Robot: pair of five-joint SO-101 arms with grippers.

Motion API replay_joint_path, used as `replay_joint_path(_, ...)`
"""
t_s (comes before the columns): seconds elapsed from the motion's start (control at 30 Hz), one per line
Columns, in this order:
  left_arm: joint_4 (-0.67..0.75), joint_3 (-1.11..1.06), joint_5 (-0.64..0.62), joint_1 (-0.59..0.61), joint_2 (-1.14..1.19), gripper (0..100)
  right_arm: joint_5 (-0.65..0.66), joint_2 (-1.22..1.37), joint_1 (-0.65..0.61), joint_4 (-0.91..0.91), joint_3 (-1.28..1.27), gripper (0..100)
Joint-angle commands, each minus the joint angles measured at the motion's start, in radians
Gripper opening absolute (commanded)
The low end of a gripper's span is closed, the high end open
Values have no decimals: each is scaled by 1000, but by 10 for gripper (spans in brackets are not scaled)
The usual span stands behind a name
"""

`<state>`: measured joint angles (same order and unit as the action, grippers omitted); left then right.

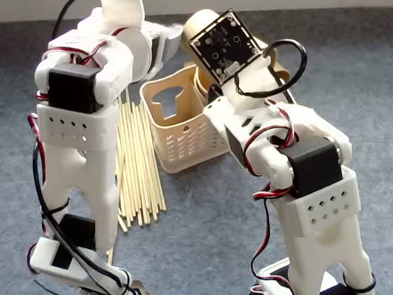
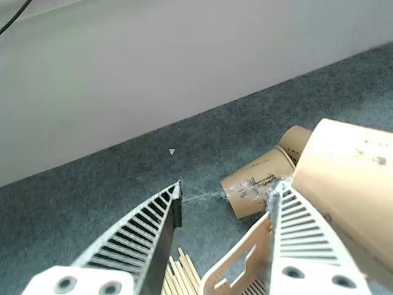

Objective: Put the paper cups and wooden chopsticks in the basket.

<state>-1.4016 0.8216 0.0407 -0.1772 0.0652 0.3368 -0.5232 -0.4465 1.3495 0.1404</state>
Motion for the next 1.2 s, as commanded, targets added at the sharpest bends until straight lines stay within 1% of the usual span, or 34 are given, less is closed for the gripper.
replay_joint_path(0.0, 80, 10, 6, -16, 18, 252, -5, -5, -10, 45, 50, 5)
replay_joint_path(0.1, 110, 10, 6, -39, 36, 252, -5, 1, -10, 58, 48, 5)
replay_joint_path(0.3, 109, 5, 2, -68, 73, 252, -3, 4, -8, 54, 56, 5)
replay_joint_path(0.43, 84, 4, 5, -81, 139, 252, 21, 5, -4, 16, 56, 5)
replay_joint_path(0.57, 83, 10, 8, -74, 223, 252, 29, 5, -4, -30, 56, 5)
replay_joint_path(0.63, 83, 10, 8, -74, 252, 252, 60, 5, -2, -39, 56, 5)
replay_joint_path(0.77, 83, 10, 8, -74, 269, 252, 69, 5, 24, -44, 56, 5)
replay_joint_path(0.87, 83, 5, 9, -74, 272, 252, 71, 10, 19, -44, 54, 5)
replay_joint_path(1.0, 74, 1, 60, -76, 274, 252, 74, 102, 18, -48, 58, 5)
replay_joint_path(1.17, 81, -5, 66, -45, 266, 252, 72, 216, 22, -71, 124, 5)
